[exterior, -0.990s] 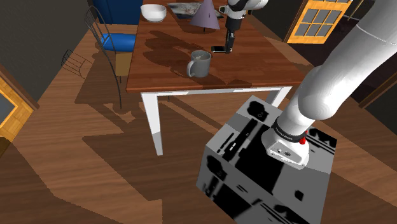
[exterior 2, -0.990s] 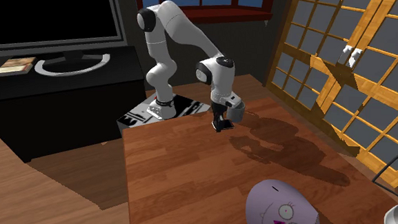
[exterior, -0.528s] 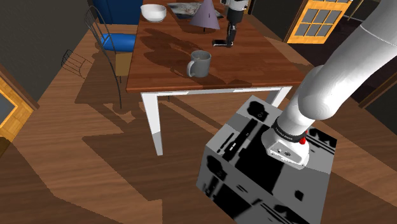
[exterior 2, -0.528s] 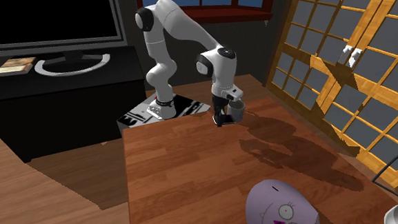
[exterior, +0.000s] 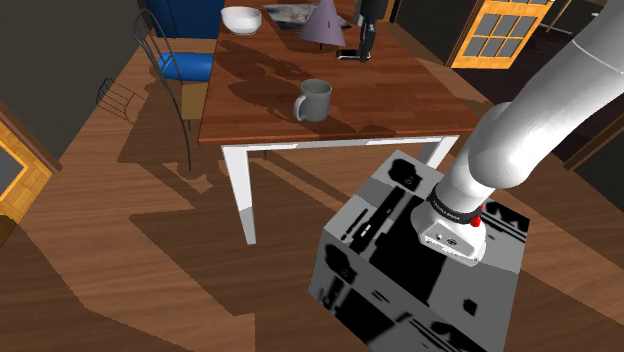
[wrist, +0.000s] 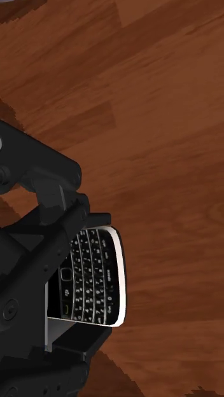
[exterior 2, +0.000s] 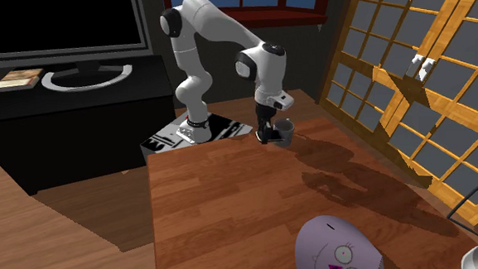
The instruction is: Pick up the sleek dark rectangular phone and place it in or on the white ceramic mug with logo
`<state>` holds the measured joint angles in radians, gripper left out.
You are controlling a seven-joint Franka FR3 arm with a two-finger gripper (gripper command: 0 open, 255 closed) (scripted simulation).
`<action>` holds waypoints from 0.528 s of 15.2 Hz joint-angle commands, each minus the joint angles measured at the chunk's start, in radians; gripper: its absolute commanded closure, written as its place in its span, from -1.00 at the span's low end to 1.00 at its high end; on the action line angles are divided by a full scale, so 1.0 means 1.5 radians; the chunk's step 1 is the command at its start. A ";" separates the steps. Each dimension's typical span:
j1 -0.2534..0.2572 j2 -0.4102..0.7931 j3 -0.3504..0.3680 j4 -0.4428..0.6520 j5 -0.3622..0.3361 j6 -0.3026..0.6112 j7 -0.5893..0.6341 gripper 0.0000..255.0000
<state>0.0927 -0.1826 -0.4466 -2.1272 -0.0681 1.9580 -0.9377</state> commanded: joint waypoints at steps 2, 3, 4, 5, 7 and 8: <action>0.001 -0.006 0.003 0.021 -0.002 -0.027 0.003 1.00; 0.001 -0.008 0.003 0.029 -0.002 -0.036 0.003 1.00; 0.001 -0.009 0.004 0.034 -0.002 -0.043 0.004 1.00; 0.007 -0.017 0.015 0.026 -0.004 -0.043 0.022 1.00; 0.019 -0.032 0.037 0.012 -0.005 -0.043 0.057 1.00; 0.026 -0.038 0.048 0.005 -0.005 -0.044 0.075 1.00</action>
<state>0.1208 -0.2382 -0.3901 -2.1170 -0.0781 1.8926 -0.8518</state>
